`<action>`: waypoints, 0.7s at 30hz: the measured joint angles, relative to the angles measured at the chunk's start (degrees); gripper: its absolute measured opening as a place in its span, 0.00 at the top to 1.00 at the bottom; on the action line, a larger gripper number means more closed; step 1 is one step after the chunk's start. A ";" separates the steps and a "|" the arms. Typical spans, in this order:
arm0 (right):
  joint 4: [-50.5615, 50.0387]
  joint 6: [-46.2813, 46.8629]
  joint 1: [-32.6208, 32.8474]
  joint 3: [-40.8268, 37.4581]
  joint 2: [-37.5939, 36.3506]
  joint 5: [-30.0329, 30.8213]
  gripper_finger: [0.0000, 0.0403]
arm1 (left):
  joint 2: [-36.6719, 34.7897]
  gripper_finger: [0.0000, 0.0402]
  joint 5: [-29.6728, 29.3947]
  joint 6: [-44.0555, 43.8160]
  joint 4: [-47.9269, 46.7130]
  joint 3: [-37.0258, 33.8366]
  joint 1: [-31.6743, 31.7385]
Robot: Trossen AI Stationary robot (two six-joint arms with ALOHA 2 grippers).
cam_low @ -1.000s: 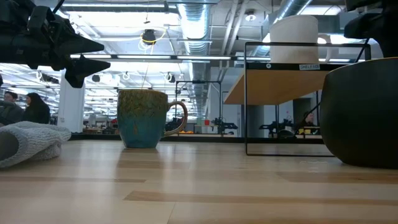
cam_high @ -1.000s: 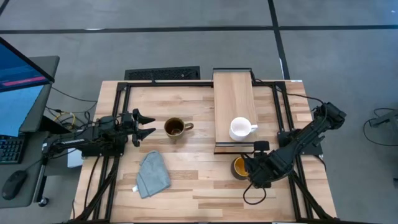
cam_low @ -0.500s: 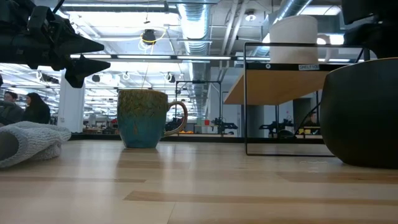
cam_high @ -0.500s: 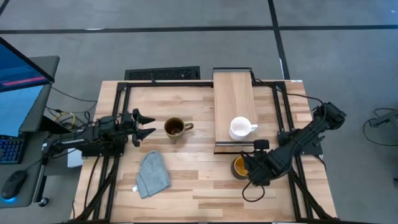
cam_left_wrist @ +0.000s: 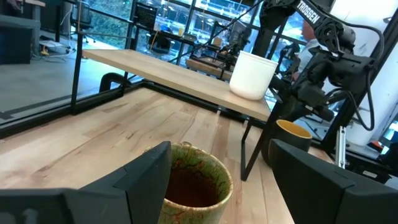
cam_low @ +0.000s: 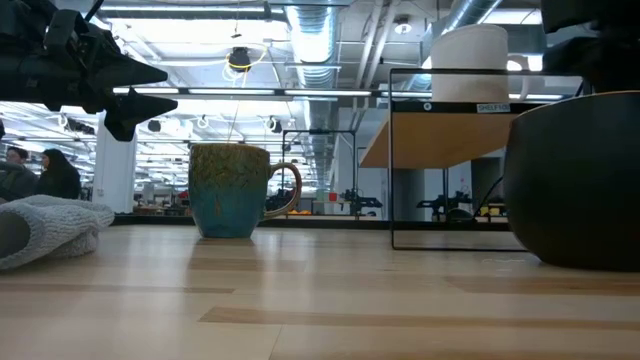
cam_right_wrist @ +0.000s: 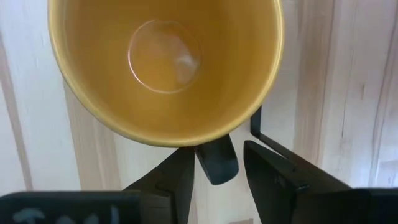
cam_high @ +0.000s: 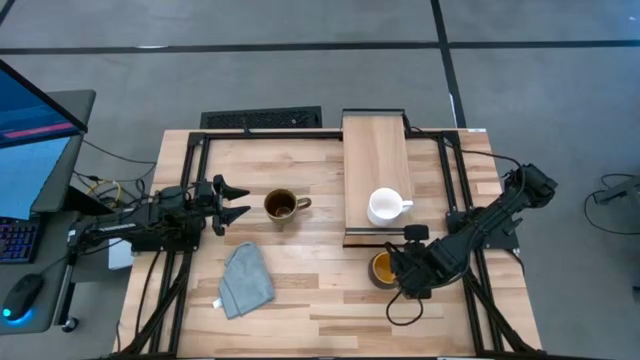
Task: Stack small to large cups/mugs on shelf
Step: Put the black mug on the shelf
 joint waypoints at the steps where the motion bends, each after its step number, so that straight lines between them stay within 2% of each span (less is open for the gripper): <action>1: 0.14 0.06 0.00 0.00 0.00 0.02 0.60 | 0.00 0.35 0.00 0.00 0.00 0.00 -0.01; 21: 0.92 6.43 2.78 0.02 0.02 -1.75 0.60 | 0.00 0.35 0.02 -1.53 0.00 0.01 -0.01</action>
